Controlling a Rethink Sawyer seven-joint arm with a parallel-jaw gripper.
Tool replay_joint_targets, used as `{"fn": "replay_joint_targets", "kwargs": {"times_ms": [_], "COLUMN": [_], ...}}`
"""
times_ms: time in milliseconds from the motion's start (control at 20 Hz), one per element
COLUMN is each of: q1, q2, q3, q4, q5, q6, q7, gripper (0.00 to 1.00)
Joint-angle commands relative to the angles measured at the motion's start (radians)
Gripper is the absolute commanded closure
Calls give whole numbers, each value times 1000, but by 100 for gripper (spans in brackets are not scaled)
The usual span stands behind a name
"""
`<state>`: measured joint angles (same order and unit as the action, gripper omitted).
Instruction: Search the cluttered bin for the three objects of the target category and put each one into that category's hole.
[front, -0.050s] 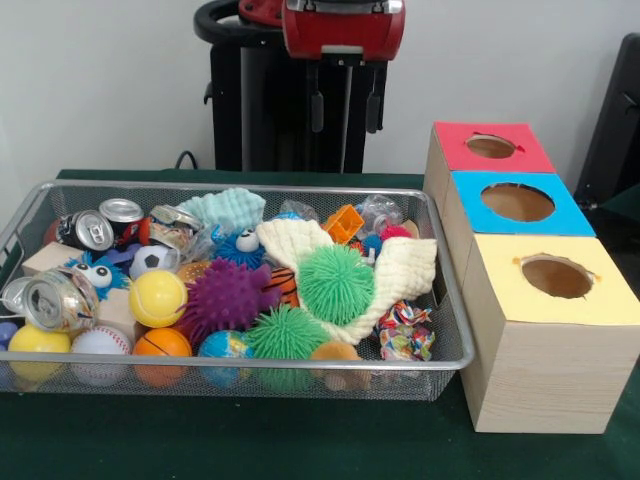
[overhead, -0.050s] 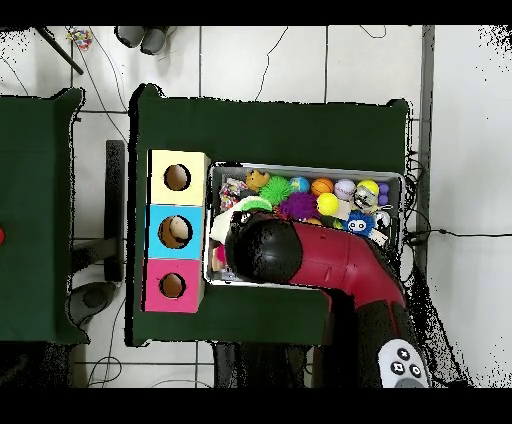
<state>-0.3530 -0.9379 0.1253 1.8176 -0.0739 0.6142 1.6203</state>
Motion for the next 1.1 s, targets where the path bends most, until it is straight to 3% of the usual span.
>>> {"fn": "replay_joint_targets", "kwargs": {"times_ms": [50,550,850,1100], "q1": [0,23,53,83], "q2": [36,144,213,258], "q3": [46,32,21,3], "q4": [-54,-136,-251,-298], "q5": [-63,-105,-120,-123], "q6": [129,148,180,175], "q7": [-20,7,41,80], "gripper": [0,0,0,0]}}
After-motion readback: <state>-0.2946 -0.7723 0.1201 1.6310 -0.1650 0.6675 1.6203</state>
